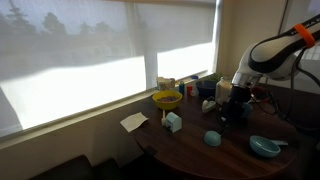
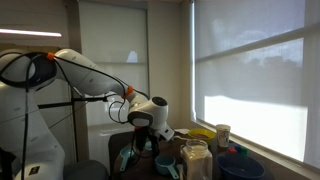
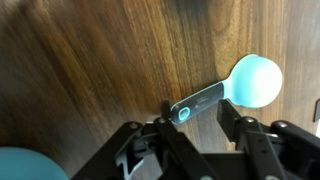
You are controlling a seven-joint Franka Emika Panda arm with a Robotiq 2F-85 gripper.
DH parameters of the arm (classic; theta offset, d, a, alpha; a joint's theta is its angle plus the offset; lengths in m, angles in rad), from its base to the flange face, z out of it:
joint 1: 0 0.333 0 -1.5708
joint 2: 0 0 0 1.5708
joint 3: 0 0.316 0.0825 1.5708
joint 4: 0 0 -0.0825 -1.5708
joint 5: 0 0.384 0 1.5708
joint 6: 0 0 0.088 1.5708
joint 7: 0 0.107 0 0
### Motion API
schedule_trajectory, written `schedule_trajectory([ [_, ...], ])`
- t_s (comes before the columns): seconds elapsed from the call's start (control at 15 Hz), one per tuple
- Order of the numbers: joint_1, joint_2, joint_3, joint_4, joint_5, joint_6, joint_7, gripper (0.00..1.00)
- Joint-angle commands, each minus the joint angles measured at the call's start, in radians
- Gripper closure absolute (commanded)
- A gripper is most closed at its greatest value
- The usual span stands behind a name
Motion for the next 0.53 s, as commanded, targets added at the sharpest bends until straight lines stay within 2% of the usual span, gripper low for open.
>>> schedule_trajectory([
  [0.0, -0.011, 0.009, 0.023, -0.005, -0.012, 0.019, 0.024, 0.77],
  [0.07, -0.011, 0.01, 0.022, -0.005, -0.011, 0.017, 0.023, 0.84],
  [0.33, -0.011, 0.018, 0.019, -0.004, -0.005, 0.016, 0.015, 0.77],
  [0.47, -0.011, 0.02, 0.018, -0.005, -0.002, 0.02, 0.011, 0.84],
])
